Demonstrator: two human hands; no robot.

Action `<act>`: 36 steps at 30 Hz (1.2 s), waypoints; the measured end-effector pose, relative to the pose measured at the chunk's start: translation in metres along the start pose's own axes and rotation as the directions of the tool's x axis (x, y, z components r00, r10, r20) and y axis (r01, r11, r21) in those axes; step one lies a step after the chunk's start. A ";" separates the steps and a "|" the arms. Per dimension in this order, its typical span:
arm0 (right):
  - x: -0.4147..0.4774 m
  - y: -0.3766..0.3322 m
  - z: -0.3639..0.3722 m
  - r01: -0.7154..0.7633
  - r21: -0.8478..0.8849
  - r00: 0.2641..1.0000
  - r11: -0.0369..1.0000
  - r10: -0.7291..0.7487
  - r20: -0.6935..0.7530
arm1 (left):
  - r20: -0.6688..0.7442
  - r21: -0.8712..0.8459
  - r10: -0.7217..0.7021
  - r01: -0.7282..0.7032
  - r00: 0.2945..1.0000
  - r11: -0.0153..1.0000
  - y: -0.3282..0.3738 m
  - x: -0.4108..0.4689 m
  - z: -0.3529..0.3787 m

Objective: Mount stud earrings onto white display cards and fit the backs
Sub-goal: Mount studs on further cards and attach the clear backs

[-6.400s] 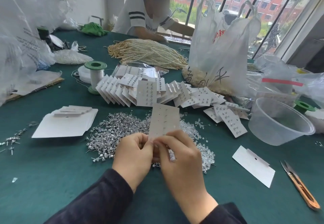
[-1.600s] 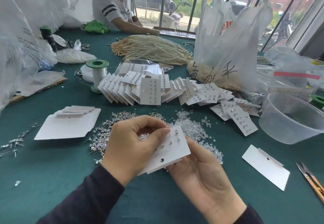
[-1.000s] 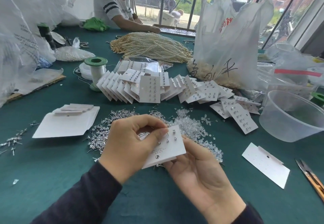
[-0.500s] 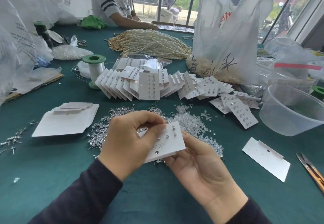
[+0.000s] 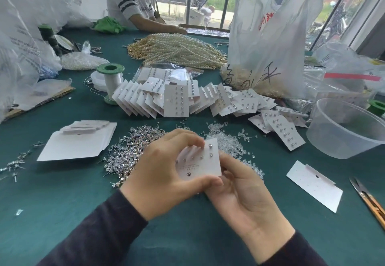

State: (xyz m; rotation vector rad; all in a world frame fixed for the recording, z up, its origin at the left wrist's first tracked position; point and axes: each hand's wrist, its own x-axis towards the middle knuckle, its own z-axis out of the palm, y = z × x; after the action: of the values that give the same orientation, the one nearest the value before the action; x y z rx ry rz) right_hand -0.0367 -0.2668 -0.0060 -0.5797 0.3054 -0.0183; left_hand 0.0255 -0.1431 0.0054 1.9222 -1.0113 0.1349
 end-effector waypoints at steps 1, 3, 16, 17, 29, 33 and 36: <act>0.000 0.001 0.000 0.015 -0.023 1.000 1.000 -0.015 -0.006 | 0.017 0.012 0.008 -0.008 1.000 1.000 0.000 0.000 0.000; 0.000 0.001 0.000 0.044 -0.051 0.999 0.998 -0.045 -0.022 | 0.019 0.002 0.001 -0.001 1.000 1.000 0.000 0.000 0.001; -0.001 0.000 -0.002 0.239 -0.139 0.969 0.961 -0.244 -0.024 | 0.022 -0.560 -0.374 0.321 0.927 0.763 -0.001 -0.001 0.006; -0.002 0.000 -0.002 0.263 -0.177 0.962 0.948 -0.271 -0.021 | 0.062 -0.612 -0.423 0.369 0.904 0.700 -0.002 0.000 0.007; -0.003 -0.013 -0.014 0.378 -0.794 0.806 0.476 -0.591 0.030 | 0.133 -0.755 -0.742 0.552 0.658 0.354 -0.012 0.001 0.008; 0.005 -0.025 -0.028 0.014 -0.953 0.744 -0.301 -0.634 0.211 | 0.079 -0.762 -0.785 0.545 0.615 0.351 -0.016 0.002 0.006; 0.012 -0.021 -0.036 -0.166 -0.847 0.810 -0.505 -0.560 0.175 | 0.085 -0.778 -0.790 0.535 0.607 0.328 -0.018 0.002 0.004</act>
State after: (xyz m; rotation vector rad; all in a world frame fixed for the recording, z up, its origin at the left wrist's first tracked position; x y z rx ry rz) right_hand -0.0340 -0.3044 -0.0265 -2.7366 0.6228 -0.4252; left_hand 0.0381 -0.1433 -0.0089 1.2971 0.0986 -0.4169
